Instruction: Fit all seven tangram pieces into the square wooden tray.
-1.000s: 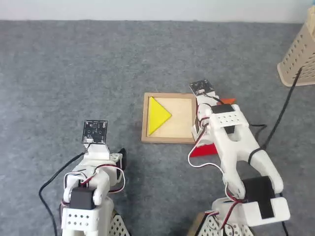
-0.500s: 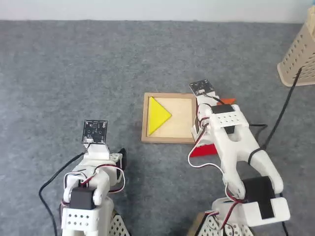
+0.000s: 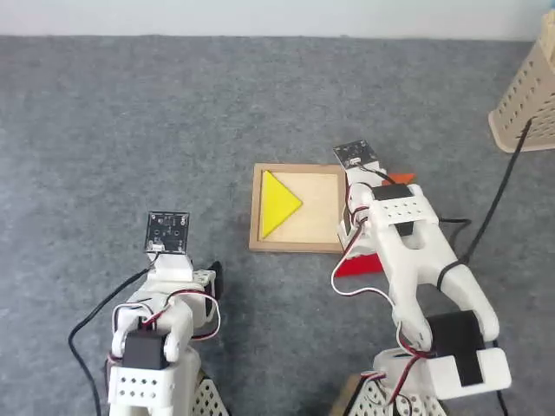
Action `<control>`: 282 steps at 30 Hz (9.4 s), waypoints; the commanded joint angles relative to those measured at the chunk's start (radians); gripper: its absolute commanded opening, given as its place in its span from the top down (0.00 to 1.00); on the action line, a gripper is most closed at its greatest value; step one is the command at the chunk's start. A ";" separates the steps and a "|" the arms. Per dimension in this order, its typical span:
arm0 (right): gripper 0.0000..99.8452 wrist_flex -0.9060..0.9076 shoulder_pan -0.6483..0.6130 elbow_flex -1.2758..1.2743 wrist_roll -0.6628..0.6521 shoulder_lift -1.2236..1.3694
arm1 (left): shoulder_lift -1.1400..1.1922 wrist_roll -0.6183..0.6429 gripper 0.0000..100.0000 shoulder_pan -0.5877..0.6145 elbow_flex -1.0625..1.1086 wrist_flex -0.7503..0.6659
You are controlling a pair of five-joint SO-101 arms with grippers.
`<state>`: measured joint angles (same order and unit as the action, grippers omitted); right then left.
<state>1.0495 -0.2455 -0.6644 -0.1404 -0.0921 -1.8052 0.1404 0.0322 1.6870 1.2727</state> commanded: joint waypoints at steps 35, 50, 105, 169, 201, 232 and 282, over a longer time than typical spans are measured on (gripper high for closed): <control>0.83 -0.019 0.012 0.009 0.015 -0.061 | -0.020 0.008 0.85 0.005 -0.002 -0.006; 0.83 -0.021 0.013 0.009 0.015 -0.061 | -0.020 0.008 0.85 0.005 -0.002 -0.006; 0.77 0.130 0.091 0.239 0.359 -0.059 | -0.020 0.008 0.85 0.005 -0.002 -0.006; 0.76 0.326 0.343 0.635 0.643 0.308 | -0.020 0.008 0.85 0.005 -0.002 -0.006; 0.68 0.196 0.367 0.756 0.832 0.575 | -0.020 0.008 0.85 0.005 -0.002 -0.006; 0.80 0.372 0.414 0.999 -0.133 0.536 | -0.020 0.008 0.85 0.005 -0.002 -0.006; 0.64 0.143 0.475 1.059 0.804 0.760 | -0.020 0.008 0.85 0.005 -0.002 -0.006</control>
<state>1.2075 0.2025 0.3268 0.6452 0.6797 -1.8052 0.1404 0.0338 1.6870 1.2727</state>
